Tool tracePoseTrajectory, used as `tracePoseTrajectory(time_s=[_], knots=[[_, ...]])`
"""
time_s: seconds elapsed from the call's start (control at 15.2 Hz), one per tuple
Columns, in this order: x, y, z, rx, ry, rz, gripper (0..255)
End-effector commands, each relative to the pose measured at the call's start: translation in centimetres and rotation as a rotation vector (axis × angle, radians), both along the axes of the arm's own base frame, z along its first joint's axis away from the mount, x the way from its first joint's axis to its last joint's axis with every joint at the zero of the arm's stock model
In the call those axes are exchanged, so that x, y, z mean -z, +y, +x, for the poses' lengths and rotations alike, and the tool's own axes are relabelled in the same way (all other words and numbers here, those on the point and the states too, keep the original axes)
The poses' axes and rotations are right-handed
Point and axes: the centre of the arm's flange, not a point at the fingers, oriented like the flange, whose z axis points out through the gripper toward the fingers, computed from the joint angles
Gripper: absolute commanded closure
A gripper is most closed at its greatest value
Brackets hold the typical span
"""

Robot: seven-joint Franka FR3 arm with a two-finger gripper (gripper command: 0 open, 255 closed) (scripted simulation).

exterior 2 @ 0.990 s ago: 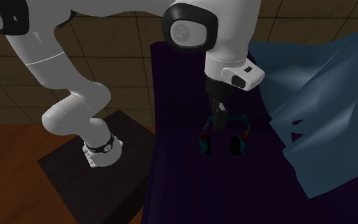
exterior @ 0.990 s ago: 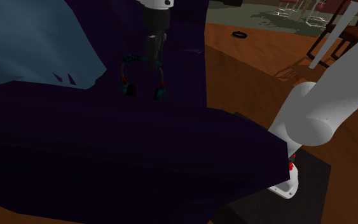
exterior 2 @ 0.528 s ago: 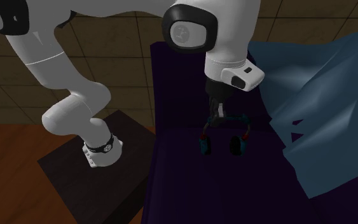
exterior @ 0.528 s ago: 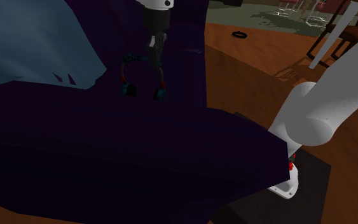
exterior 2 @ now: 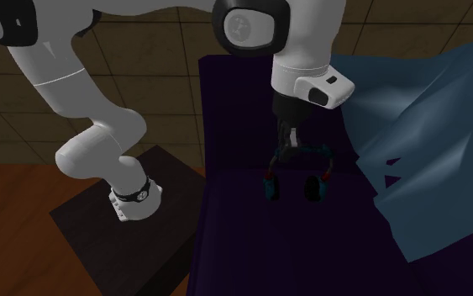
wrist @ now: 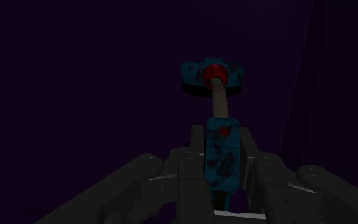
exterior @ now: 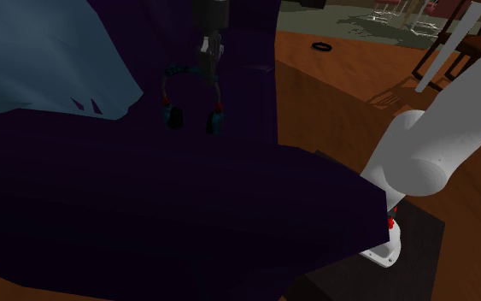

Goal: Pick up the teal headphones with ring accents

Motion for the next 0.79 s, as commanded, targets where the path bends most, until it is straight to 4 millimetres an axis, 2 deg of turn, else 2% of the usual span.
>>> tracePoseTrajectory(time_s=[0.0, 0.59, 0.73], knots=[[-0.9, 0.1, 0.0, 0.000, 0.000, 0.000, 255], [-5.7, 0.1, 0.0, 0.000, 0.000, 0.000, 255], [-5.8, 0.1, 0.0, 0.000, 0.000, 0.000, 255]])
